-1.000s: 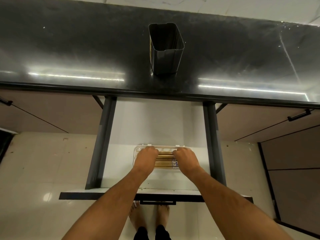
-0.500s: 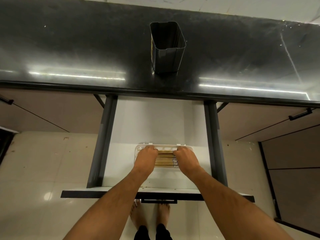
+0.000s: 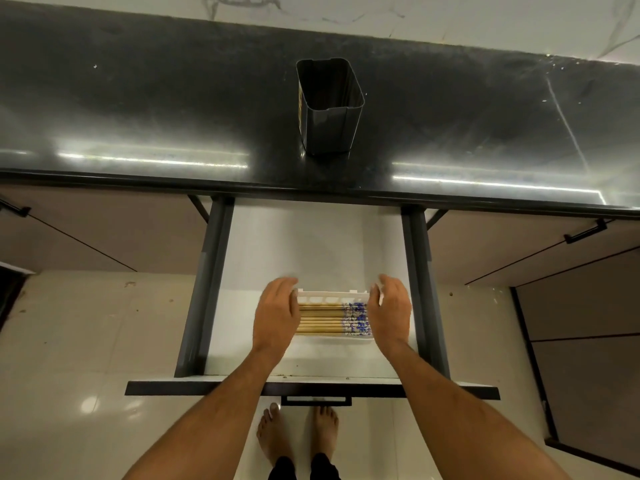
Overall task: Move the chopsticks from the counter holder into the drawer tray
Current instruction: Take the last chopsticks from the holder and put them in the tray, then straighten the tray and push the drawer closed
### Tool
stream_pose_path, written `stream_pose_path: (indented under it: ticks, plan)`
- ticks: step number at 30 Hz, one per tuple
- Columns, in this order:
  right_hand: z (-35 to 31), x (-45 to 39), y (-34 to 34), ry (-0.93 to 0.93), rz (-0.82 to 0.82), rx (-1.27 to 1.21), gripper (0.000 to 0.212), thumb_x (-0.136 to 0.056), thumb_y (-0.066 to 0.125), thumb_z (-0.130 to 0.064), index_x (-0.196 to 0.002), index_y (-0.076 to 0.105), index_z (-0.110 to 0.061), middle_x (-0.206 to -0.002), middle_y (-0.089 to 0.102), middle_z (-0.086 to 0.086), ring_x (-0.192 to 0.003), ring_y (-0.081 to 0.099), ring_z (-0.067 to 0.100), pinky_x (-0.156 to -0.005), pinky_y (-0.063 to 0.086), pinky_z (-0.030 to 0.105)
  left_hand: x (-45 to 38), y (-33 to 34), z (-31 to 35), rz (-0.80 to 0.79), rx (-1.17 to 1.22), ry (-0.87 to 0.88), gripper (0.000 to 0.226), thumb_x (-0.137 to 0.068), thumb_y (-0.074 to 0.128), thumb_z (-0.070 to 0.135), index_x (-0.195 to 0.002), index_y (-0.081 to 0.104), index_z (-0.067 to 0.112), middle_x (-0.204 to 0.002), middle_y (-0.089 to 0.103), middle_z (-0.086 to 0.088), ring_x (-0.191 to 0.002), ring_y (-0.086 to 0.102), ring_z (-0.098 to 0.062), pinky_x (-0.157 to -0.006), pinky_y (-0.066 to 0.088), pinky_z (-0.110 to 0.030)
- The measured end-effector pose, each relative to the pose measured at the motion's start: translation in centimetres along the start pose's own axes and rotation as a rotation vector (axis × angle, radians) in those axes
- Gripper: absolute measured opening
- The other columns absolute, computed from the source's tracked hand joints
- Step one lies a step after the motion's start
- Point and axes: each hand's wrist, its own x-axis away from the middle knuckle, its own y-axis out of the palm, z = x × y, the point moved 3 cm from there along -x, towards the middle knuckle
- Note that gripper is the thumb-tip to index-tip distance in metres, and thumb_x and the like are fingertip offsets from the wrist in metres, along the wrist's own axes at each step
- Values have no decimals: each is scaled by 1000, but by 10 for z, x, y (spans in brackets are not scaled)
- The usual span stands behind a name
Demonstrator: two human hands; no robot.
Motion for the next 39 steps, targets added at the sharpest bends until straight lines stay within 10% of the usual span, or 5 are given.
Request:
stream_pose_path:
  ticks: [4,11,34,39]
  plan:
    - [19,5,11,449,-177,-112,34,-108,43,-33,-115,64,-6,-113,71,14,-97,72,25,-87,62,44,4,-1,-19,44,215,-499,30,-104,53,28,-132,60,18,-133,61,-1,-120,58,-16,-98,47,-28]
    - [28,19,22,562,-193,-215,31,-110,39,-25,-119,61,-5,-113,69,16,-97,70,27,-84,60,40,13,15,-38,-97,405,-900,37,-109,40,34,-119,63,7,-108,64,-9,-98,61,-23,-86,51,-34]
    - [30,20,15,542,-307,-228,27,-110,42,-25,-119,58,-5,-117,68,17,-102,70,30,-90,62,44,14,8,-44,-101,384,-864,25,-107,43,30,-106,62,13,-105,66,-10,-97,63,-23,-81,51,-33]
    - [20,21,0,414,-333,-111,38,-109,43,-32,-135,51,-6,-128,63,16,-111,67,30,-89,58,37,17,-6,-26,-133,175,-683,39,-107,44,34,-135,56,9,-130,62,-10,-120,60,-28,-100,51,-40]
